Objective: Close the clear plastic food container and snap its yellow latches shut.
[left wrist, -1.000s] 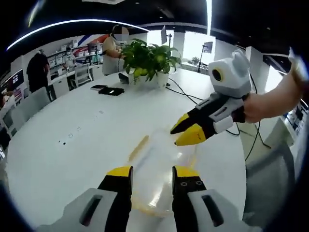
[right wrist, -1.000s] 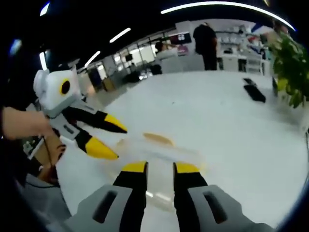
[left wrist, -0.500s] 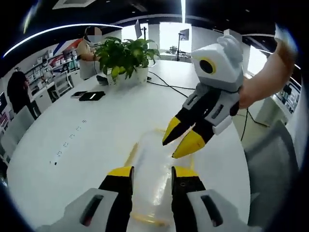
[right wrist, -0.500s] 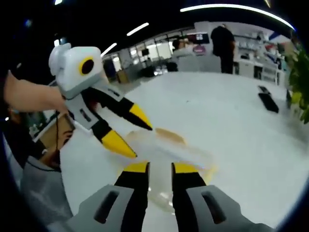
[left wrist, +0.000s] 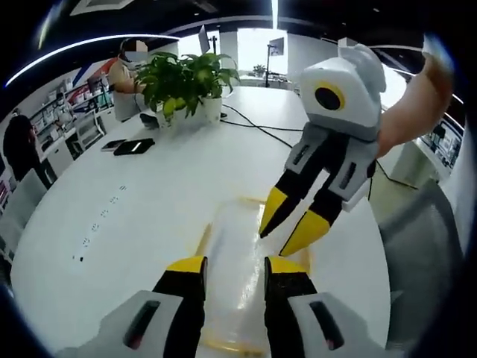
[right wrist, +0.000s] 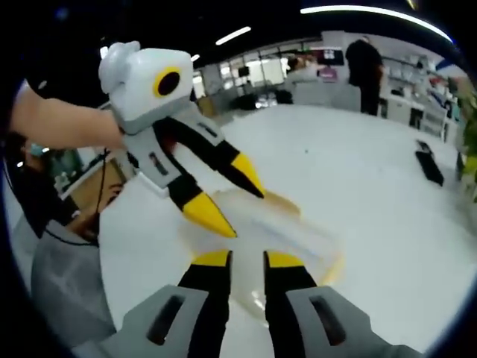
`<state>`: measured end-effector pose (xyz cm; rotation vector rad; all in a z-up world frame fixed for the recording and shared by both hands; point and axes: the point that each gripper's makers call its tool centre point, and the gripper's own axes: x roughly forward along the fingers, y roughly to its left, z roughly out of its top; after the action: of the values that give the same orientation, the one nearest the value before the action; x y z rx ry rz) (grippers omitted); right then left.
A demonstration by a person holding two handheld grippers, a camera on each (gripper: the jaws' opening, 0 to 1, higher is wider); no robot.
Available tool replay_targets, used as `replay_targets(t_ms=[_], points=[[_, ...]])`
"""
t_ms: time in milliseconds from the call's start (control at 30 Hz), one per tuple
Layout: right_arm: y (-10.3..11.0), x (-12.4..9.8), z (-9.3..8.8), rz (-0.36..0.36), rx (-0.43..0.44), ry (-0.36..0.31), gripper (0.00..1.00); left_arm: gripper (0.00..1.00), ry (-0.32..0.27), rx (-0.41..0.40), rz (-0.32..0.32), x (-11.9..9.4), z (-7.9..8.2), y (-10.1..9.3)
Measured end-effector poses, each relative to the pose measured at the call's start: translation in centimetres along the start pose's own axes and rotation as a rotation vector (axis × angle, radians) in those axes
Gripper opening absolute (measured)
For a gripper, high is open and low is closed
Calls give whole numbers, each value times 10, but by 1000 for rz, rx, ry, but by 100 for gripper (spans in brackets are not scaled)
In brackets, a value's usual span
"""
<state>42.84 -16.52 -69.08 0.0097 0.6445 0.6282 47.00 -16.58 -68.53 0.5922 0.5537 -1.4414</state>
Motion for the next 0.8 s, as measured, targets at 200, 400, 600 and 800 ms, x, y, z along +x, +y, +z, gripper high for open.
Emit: replay_targets(t_ms=[200, 400, 600, 800], points=[[6, 0, -1, 18, -9, 3, 14, 24, 8, 2, 6, 1, -1, 3], [10, 1, -1, 34, -14, 4, 14, 24, 16, -1, 6, 5, -4, 8], [19, 0, -8, 60, -54, 28, 15, 24, 29, 5, 5, 9, -6, 13], [25, 0, -14, 84, -135, 48, 19, 25, 30, 4, 2, 12, -4, 17]])
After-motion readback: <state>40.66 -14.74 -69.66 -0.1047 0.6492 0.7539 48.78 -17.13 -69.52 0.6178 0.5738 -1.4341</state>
